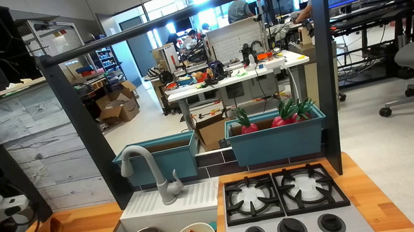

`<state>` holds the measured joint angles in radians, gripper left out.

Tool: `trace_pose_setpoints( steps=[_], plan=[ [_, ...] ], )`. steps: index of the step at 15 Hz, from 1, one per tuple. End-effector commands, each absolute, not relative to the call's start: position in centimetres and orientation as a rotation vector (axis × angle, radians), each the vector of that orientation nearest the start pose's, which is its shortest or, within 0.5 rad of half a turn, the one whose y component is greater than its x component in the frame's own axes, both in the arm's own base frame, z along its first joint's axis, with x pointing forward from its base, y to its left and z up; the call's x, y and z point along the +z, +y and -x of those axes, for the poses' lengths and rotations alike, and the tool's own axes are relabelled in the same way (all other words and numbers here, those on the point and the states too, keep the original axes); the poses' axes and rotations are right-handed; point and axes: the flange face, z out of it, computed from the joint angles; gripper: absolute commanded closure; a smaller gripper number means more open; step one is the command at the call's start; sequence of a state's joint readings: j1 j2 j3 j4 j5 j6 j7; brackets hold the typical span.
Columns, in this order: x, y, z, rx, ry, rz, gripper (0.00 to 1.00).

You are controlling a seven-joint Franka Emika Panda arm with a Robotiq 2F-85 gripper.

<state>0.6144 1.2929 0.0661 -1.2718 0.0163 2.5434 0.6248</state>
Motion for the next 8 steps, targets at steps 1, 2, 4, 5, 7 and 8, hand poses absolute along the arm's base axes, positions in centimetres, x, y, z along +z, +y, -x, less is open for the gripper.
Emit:
trace_pose_setpoints(
  steps=[1, 2, 4, 5, 7, 8],
  plan=[
    [-5.6, 41.0, -55.3, 0.010, -0.070, 3.107, 0.00],
    [-6.4, 39.1, -55.7, 0.041, -0.033, 3.120, 0.00],
    [-8.2, 34.1, -56.3, 0.115, 0.077, 3.169, 0.00],
    [-8.6, 32.3, -56.8, 0.166, 0.158, 3.186, 0.00],
    [-8.5, 28.1, -58.0, 0.220, 0.336, 3.188, 0.00],
    [-8.4, 25.9, -58.6, 0.227, 0.419, 3.183, 0.00]
  ],
)
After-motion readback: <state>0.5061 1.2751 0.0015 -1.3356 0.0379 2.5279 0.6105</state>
